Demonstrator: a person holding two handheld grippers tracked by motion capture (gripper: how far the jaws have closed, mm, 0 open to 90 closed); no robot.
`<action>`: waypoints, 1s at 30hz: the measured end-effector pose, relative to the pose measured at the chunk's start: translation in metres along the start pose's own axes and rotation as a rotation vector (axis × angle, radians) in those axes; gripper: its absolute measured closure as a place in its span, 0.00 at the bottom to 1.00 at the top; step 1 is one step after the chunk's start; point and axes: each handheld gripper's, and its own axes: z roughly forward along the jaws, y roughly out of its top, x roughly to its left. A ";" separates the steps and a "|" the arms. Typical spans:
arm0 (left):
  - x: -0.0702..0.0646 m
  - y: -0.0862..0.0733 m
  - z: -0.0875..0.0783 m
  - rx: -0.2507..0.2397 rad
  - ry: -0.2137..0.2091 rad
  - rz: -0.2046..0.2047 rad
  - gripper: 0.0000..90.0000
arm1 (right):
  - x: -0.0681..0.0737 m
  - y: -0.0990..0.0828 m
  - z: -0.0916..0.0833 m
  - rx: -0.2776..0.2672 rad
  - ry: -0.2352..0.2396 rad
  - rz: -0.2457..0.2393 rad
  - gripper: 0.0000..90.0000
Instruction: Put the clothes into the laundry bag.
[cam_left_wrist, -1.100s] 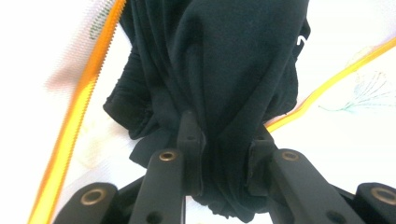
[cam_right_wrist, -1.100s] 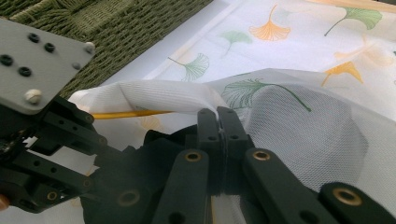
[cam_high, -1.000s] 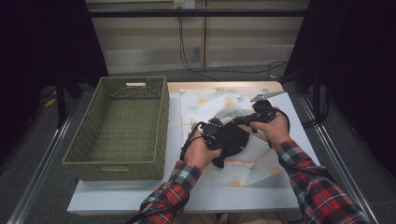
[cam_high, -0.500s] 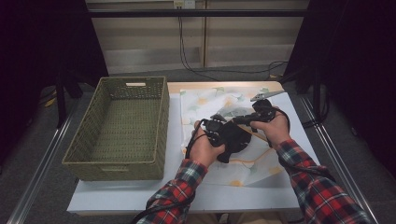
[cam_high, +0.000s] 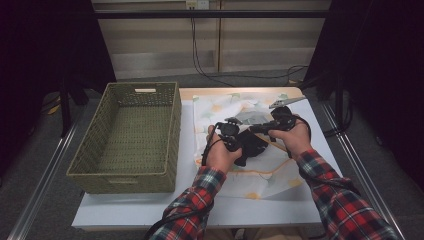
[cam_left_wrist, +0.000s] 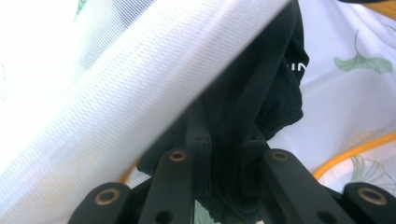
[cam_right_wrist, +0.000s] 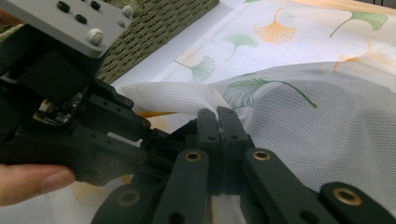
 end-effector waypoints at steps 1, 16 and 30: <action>0.001 0.000 0.001 0.000 -0.001 0.001 0.88 | 0.000 0.000 0.000 0.000 -0.003 0.000 1.00; 0.008 -0.008 -0.008 -0.007 -0.061 0.061 0.54 | 0.000 -0.001 0.000 0.003 -0.005 -0.002 1.00; 0.008 -0.015 -0.020 0.070 -0.093 0.114 0.25 | 0.000 -0.002 0.002 0.013 -0.006 0.002 1.00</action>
